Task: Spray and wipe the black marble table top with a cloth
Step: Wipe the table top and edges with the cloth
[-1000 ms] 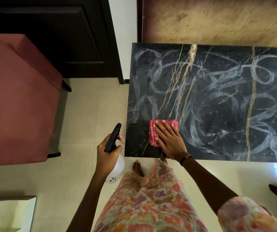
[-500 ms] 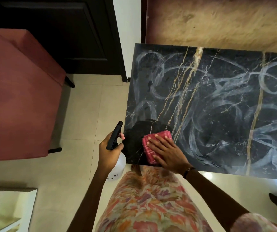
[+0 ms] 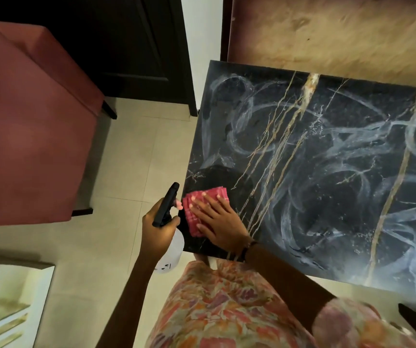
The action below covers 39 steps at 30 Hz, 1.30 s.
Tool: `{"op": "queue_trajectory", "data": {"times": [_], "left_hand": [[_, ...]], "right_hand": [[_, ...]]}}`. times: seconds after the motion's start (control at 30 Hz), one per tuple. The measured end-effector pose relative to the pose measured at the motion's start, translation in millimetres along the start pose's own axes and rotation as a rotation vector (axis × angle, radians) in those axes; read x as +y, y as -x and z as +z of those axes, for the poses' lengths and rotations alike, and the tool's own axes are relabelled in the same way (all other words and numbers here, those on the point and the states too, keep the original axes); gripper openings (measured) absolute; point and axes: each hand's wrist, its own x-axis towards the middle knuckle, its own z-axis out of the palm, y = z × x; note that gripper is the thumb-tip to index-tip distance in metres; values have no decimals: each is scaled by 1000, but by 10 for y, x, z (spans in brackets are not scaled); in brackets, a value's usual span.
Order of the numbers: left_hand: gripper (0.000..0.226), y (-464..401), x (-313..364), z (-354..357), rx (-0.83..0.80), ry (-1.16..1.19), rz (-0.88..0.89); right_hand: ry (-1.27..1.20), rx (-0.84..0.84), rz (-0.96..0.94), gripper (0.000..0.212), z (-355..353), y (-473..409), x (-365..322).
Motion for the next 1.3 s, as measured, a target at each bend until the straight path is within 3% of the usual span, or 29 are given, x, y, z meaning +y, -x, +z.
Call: {"op": "queue_trajectory", "data": {"times": [0.1,0.23,0.37,0.5,0.6,0.77,0.93,1.03,1.2,1.3], "left_hand": [[45,-45,40,52,18,14,-30],[43,-137,114,133,18,28,-22],[45,-262,130,197,32,14,-8],[44,-378,114,224,59,15,-15],[43,-457,141,255,58,25,3],[38,-634,214,311,32,30,10],[35,-876,334,385,-7,5,46],[39,-1043,383,431,-26,20,55],[38,-1286,460,474,-65,25,73],[43,-1409,500,485,-82,7,85]], "right_hand": [[45,31,-42,54,-8,269,427],[41,76,168,55,-308,-124,829],[-48,127,325,57,-506,-909,659],[43,68,125,56,-344,-877,372],[23,49,-44,53,-217,-371,606],[126,106,134,55,-453,-444,1318],[-3,153,357,55,-760,-1354,1242],[21,133,296,55,-677,-1492,959],[50,57,26,54,-486,-706,1104],[115,123,137,54,-622,-641,1604]]}}
